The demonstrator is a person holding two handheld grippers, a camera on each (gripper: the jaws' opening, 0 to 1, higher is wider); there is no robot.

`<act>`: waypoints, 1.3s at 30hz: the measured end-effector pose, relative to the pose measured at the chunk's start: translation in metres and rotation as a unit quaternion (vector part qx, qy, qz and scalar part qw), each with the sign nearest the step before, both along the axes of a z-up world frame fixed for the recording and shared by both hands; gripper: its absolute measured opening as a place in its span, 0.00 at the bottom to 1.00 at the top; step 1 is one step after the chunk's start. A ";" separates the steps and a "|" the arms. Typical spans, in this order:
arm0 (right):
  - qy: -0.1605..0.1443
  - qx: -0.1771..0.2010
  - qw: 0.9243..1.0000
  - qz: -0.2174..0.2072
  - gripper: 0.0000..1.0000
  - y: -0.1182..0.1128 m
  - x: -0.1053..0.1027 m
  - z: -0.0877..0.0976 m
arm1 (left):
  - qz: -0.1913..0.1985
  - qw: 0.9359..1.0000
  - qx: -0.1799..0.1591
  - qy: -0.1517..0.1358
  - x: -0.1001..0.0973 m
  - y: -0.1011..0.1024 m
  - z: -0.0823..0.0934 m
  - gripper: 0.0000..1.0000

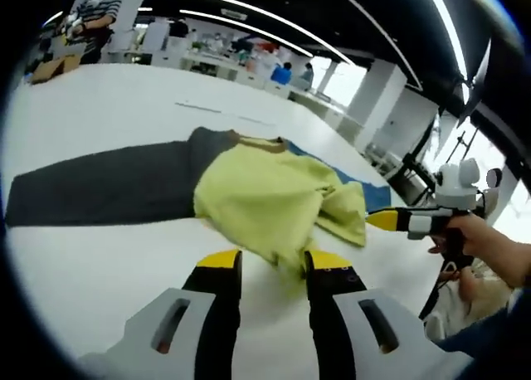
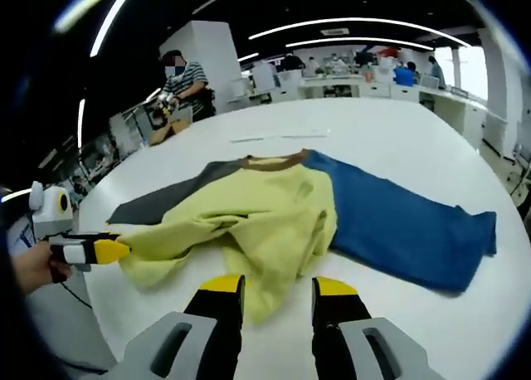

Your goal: Fold the garment on the visible template until the final outline fits inside the template.

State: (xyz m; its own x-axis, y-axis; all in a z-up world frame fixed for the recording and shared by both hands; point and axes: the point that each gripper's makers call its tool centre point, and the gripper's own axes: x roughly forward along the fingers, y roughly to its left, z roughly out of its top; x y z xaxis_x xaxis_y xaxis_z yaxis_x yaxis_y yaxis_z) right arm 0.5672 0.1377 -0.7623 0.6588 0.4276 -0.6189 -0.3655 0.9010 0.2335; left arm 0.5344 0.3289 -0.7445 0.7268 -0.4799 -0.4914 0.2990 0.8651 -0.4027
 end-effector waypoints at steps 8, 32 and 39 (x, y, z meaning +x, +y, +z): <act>0.016 -0.004 1.000 -0.011 0.25 0.004 -0.010 -0.014 | -0.001 1.000 -0.002 0.000 -0.020 -0.001 0.002 0.31; 0.015 -0.010 0.999 -0.029 0.20 0.009 -0.009 -0.020 | -0.213 0.959 0.178 -0.064 -0.050 -0.050 -0.026 0.29; 0.010 -0.028 0.999 -0.025 0.19 0.013 -0.008 -0.021 | -0.229 0.943 0.227 -0.082 -0.048 -0.054 -0.041 0.24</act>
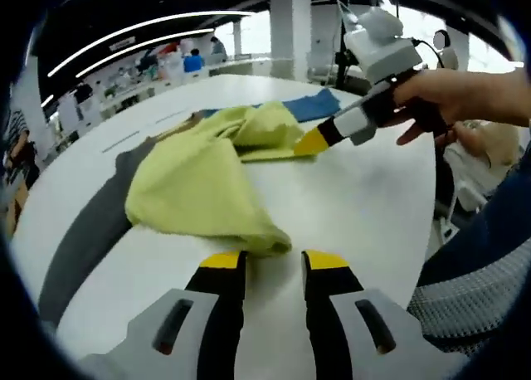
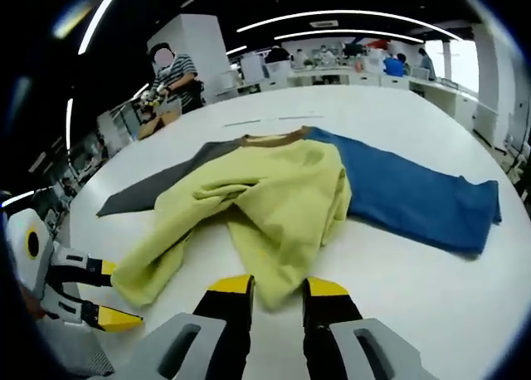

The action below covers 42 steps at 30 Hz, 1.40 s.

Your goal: Fold the garment on the visible template until the final outline fits inside the template.

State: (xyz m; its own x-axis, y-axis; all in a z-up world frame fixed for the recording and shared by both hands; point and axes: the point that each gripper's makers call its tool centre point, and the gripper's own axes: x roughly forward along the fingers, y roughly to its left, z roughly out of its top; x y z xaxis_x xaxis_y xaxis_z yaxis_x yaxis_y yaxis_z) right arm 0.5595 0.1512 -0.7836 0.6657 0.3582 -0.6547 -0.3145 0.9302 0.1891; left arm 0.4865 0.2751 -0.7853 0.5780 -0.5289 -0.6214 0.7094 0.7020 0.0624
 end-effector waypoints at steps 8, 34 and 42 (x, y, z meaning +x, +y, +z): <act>0.000 -0.027 0.999 -0.025 0.08 -0.007 0.004 -0.002 | 0.020 1.000 0.005 -0.017 0.004 -0.005 0.003 0.19; -0.026 -0.034 0.999 -0.013 0.00 -0.007 0.007 0.010 | 0.125 0.978 -0.168 0.012 0.027 0.011 0.060 0.00; -0.041 -0.018 0.999 -0.001 0.00 -0.009 0.001 0.030 | 0.161 0.963 -0.211 0.038 0.022 0.027 0.076 0.00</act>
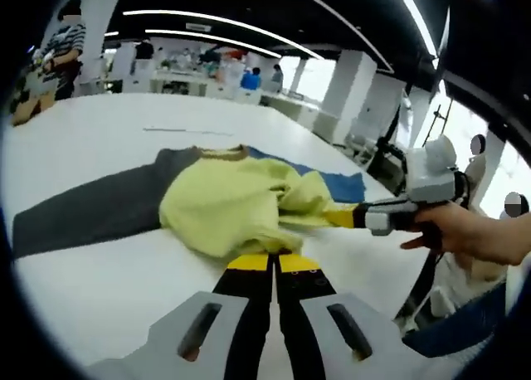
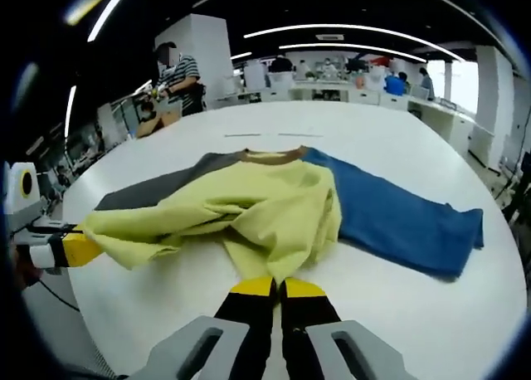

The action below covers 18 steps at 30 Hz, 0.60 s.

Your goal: Fold the garment on the visible template until the final outline fits inside the template.

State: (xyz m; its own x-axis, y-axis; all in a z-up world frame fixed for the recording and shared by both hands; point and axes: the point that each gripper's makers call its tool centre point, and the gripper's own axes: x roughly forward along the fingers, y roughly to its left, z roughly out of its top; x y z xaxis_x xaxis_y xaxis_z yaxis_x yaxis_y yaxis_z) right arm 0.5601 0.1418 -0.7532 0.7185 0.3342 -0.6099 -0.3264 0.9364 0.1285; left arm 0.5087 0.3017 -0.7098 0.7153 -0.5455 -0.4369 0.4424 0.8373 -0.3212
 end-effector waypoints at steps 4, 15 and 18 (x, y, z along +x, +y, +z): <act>-0.003 0.007 1.000 0.012 0.00 0.002 -0.005 0.009 | 0.004 1.000 -0.010 0.003 -0.006 0.006 0.008 0.00; 0.004 0.015 0.999 0.031 0.00 0.004 -0.012 0.015 | 0.026 0.998 -0.004 0.065 -0.026 0.010 -0.015 0.00; 0.005 0.017 0.999 0.031 0.00 0.004 -0.013 0.015 | 0.036 0.996 -0.004 0.081 -0.034 0.006 -0.023 0.00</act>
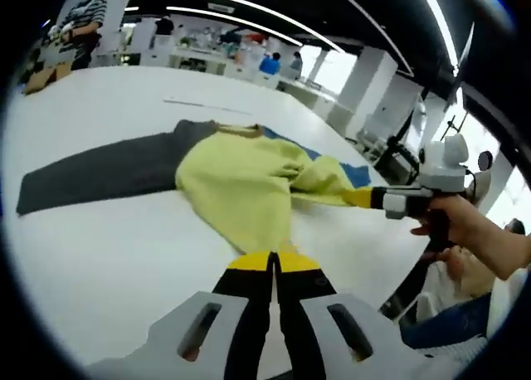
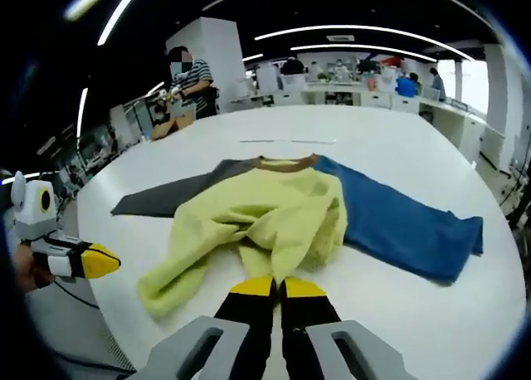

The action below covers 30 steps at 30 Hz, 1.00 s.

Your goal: Fold the garment on the visible template until the final outline fits inside the template.

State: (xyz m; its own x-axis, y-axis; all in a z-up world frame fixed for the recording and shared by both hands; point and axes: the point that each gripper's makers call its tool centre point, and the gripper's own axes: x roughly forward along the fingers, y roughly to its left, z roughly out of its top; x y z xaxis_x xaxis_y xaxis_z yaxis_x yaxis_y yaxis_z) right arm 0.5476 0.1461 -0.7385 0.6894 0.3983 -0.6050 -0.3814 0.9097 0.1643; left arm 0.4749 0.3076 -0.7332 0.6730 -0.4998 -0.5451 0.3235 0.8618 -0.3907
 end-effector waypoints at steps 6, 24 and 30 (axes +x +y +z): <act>0.007 0.000 1.000 -0.002 0.00 -0.001 0.000 -0.003 | -0.016 0.999 -0.006 0.027 -0.018 -0.017 -0.017 0.14; 0.018 0.005 1.000 -0.011 0.00 -0.002 -0.001 -0.008 | 0.000 0.999 -0.020 0.044 0.001 -0.044 -0.043 0.16; 0.020 0.005 1.000 -0.007 0.00 -0.001 -0.003 -0.010 | 0.025 0.999 -0.023 0.037 0.009 -0.029 -0.037 0.01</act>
